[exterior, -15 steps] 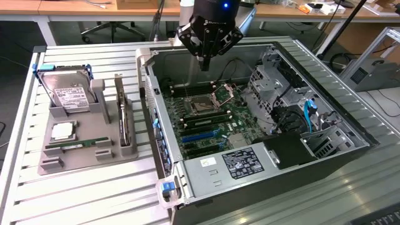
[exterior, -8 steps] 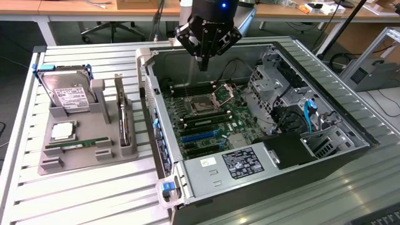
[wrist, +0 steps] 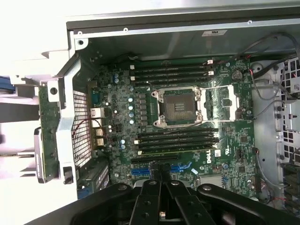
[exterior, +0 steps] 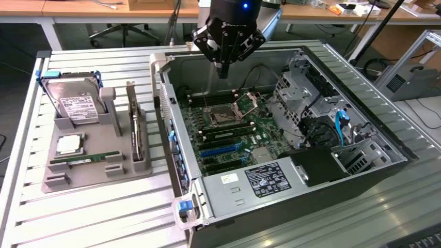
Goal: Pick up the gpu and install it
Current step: 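Reach for the gpu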
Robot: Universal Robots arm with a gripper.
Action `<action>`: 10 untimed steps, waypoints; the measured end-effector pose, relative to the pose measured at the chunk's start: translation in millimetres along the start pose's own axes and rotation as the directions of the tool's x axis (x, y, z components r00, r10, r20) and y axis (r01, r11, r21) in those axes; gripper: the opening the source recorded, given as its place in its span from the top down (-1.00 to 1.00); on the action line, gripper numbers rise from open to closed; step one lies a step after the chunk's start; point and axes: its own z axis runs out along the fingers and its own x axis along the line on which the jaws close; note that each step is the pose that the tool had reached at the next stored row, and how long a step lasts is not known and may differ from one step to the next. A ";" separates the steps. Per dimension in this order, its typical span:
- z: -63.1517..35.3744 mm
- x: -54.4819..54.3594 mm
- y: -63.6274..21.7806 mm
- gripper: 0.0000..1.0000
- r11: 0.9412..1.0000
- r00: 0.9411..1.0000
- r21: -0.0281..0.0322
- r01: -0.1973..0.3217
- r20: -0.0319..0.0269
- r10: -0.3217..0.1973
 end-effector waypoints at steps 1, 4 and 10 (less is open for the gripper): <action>0.0 0.2 0.0 0.79 1.000 1.000 0.000 0.000 0.000 0.000; 0.0 1.1 -0.1 0.79 1.000 1.000 0.000 0.000 0.000 0.000; -0.1 2.6 -0.2 0.79 1.000 1.000 0.000 0.000 0.000 0.000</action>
